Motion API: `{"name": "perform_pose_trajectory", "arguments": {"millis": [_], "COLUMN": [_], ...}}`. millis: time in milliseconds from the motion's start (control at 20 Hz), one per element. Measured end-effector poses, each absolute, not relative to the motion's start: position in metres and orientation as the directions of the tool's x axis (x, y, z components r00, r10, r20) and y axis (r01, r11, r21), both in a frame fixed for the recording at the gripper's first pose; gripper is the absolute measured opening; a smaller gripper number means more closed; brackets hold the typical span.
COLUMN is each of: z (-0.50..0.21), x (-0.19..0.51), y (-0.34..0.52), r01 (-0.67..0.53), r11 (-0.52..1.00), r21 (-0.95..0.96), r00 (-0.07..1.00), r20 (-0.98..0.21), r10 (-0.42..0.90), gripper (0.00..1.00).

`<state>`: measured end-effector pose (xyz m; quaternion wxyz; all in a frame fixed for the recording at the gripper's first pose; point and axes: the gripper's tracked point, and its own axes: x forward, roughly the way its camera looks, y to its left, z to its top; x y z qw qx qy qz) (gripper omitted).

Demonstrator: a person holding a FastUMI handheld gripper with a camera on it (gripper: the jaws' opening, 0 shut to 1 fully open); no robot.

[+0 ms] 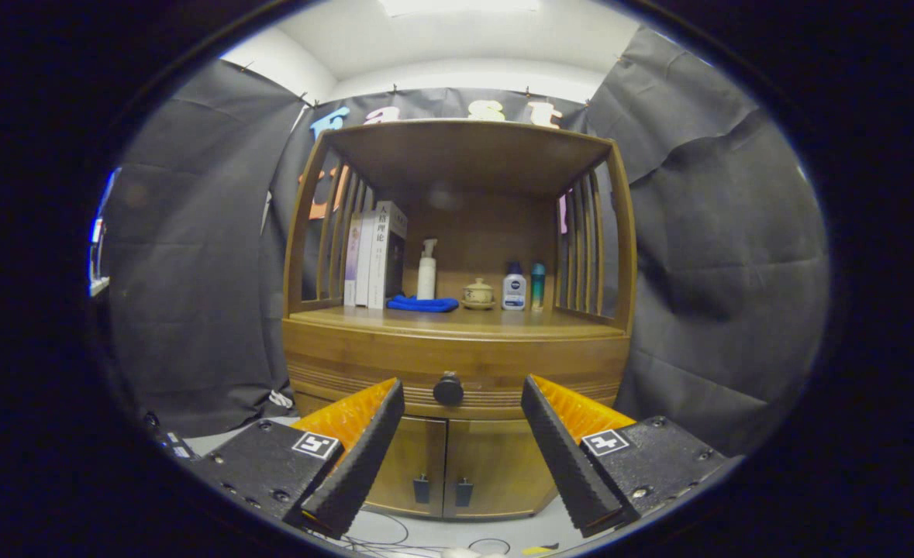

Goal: Pull open the drawer, take out the items inside it, and place them on the countertop above the cabinet.

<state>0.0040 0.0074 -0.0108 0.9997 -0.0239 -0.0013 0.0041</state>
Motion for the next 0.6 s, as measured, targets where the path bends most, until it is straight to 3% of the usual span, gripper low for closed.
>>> {"name": "perform_pose_trajectory", "arguments": {"millis": [600], "z": [-0.054], "x": [0.08], "y": [0.016], "r01": [-0.029], "r11": [0.997], "r21": [-0.078], "r00": [0.997], "r20": [-0.076], "r10": [0.023], "gripper": [0.99]}}
